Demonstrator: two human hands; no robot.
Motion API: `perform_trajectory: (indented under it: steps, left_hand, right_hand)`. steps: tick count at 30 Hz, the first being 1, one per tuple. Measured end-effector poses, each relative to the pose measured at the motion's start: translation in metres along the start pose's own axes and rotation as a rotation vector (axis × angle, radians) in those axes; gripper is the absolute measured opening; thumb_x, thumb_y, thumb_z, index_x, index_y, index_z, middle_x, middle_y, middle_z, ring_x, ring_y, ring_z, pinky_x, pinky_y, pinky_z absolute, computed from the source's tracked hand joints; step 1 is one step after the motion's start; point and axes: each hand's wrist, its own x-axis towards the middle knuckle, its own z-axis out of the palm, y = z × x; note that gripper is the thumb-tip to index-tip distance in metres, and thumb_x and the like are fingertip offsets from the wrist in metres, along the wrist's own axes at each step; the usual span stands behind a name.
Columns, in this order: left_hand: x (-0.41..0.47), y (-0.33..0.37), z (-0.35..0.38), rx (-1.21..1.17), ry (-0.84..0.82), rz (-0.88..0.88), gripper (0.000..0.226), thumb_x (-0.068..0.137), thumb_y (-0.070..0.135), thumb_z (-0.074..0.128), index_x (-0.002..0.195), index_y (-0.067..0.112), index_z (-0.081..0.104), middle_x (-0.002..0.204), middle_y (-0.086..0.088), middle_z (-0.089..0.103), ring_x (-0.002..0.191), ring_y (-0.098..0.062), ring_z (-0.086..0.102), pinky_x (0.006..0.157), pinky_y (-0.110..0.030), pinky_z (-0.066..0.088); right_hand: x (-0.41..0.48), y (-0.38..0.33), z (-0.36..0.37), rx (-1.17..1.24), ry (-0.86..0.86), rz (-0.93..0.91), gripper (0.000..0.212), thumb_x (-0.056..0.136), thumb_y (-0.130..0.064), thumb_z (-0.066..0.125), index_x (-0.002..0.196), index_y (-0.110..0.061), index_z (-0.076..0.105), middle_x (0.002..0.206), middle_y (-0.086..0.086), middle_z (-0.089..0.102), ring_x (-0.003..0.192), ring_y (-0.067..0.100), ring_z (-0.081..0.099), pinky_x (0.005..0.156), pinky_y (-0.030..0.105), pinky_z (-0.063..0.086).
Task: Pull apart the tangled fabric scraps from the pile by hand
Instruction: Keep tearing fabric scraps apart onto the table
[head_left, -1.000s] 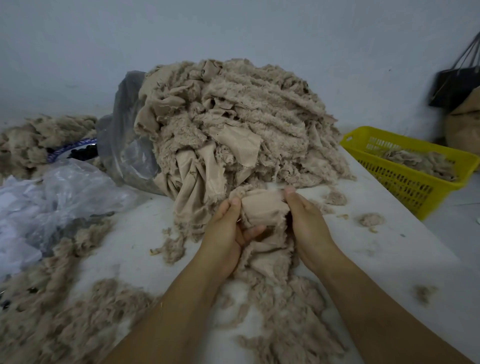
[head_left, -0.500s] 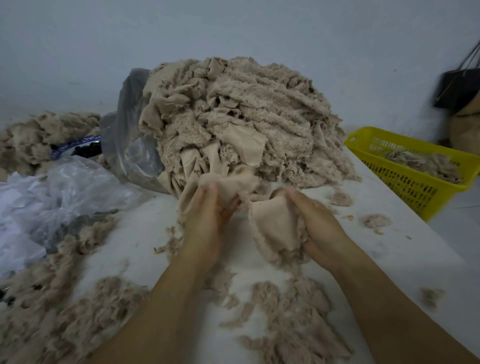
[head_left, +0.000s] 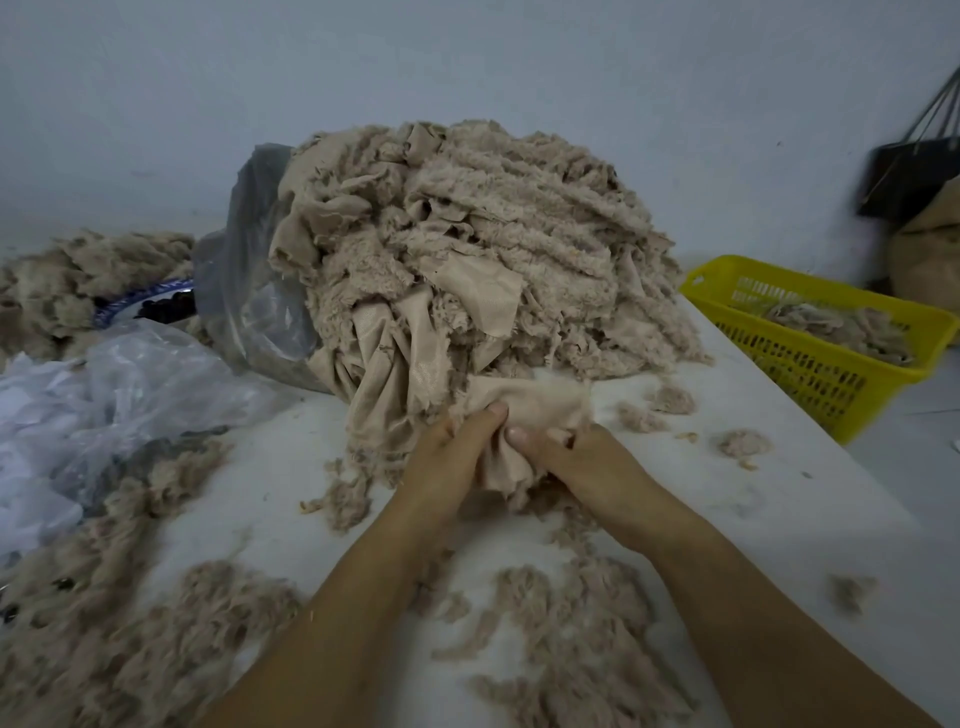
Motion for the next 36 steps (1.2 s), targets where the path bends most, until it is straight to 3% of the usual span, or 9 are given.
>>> perform_trajectory:
  steps: [4,7,10,14,18,21,26,32,36]
  left_hand:
    - [0.002,0.001,-0.006,0.132,0.126,0.132,0.032,0.083,0.062,0.056,0.069,0.037,0.069,0.063,0.013,0.065,0.06,0.0,0.06,0.063,-0.013,0.048]
    - [0.01,-0.001,-0.016,0.139,0.338,0.229,0.022,0.093,0.044,0.057,0.078,0.031,0.067,0.07,0.015,0.063,0.063,-0.002,0.056,0.064,-0.022,0.046]
    - [0.018,-0.007,-0.025,0.153,0.502,0.228,0.009,0.096,0.031,0.058,0.093,0.038,0.063,0.089,0.009,0.066,0.066,0.001,0.061,0.064,-0.023,0.048]
    - [0.029,-0.016,-0.026,0.026,0.325,0.101,0.018,0.1,0.021,0.058,0.116,0.028,0.061,0.11,0.003,0.064,0.079,-0.002,0.072,0.067,-0.015,0.055]
    - [0.03,-0.013,-0.023,-0.016,0.32,0.074,0.018,0.103,0.024,0.052,0.101,0.029,0.069,0.105,0.009,0.073,0.098,-0.006,0.07,0.093,-0.024,0.052]
    - [0.021,0.0,-0.021,0.06,0.337,0.158,0.03,0.104,0.02,0.049,0.088,0.026,0.074,0.086,0.014,0.076,0.089,-0.007,0.07,0.077,-0.014,0.052]
    - [-0.006,0.006,0.005,0.341,-0.149,0.177,0.029,0.104,0.011,0.049,0.091,0.017,0.074,0.095,0.0,0.074,0.088,-0.009,0.071,0.079,-0.015,0.053]
    - [-0.016,0.012,0.008,0.426,-0.4,0.178,0.027,0.103,0.01,0.049,0.097,0.007,0.075,0.097,-0.005,0.071,0.083,-0.013,0.069,0.082,-0.024,0.054]
    - [-0.017,0.011,0.01,0.413,-0.479,0.199,0.027,0.103,0.012,0.05,0.095,0.011,0.076,0.098,-0.003,0.07,0.084,-0.014,0.07,0.08,-0.021,0.052]
  right_hand:
    - [0.004,0.005,-0.007,-0.209,0.237,0.041,0.011,0.094,-0.032,0.065,0.094,-0.021,0.068,0.06,-0.012,0.065,0.054,0.007,0.058,0.046,0.015,0.042]
    - [0.01,-0.007,-0.03,0.433,0.48,-0.139,0.016,0.098,-0.018,0.057,0.085,-0.02,0.067,0.071,-0.006,0.067,0.062,0.009,0.059,0.049,0.017,0.044]
    - [0.01,-0.012,-0.047,0.899,0.608,-0.19,0.038,0.095,-0.049,0.055,0.108,-0.013,0.058,0.109,0.006,0.066,0.081,0.013,0.072,0.066,0.021,0.055]
    - [0.015,0.005,-0.032,0.647,0.582,0.013,0.043,0.098,-0.044,0.054,0.114,-0.005,0.06,0.106,0.008,0.07,0.071,0.014,0.071,0.061,0.024,0.056]
    - [0.016,0.01,-0.017,0.32,0.455,0.024,0.03,0.1,-0.034,0.054,0.102,-0.008,0.068,0.091,0.006,0.075,0.069,0.017,0.069,0.061,0.025,0.055]
    - [0.014,0.013,-0.012,0.191,0.378,0.035,0.032,0.101,-0.034,0.053,0.097,-0.007,0.07,0.088,0.008,0.074,0.071,0.018,0.069,0.063,0.025,0.055]
    - [0.012,0.012,-0.002,-0.051,0.23,0.072,0.034,0.093,-0.053,0.055,0.088,-0.024,0.071,0.084,-0.002,0.074,0.079,0.014,0.071,0.075,0.031,0.056]
    - [0.011,0.003,-0.003,-0.014,0.184,0.135,0.031,0.097,-0.036,0.06,0.078,-0.013,0.049,0.049,0.001,0.053,0.043,0.018,0.05,0.044,0.028,0.043]
    - [0.014,0.001,-0.002,-0.115,0.214,0.19,0.034,0.094,-0.044,0.061,0.085,-0.012,0.057,0.059,-0.001,0.06,0.052,0.013,0.057,0.051,0.028,0.046]
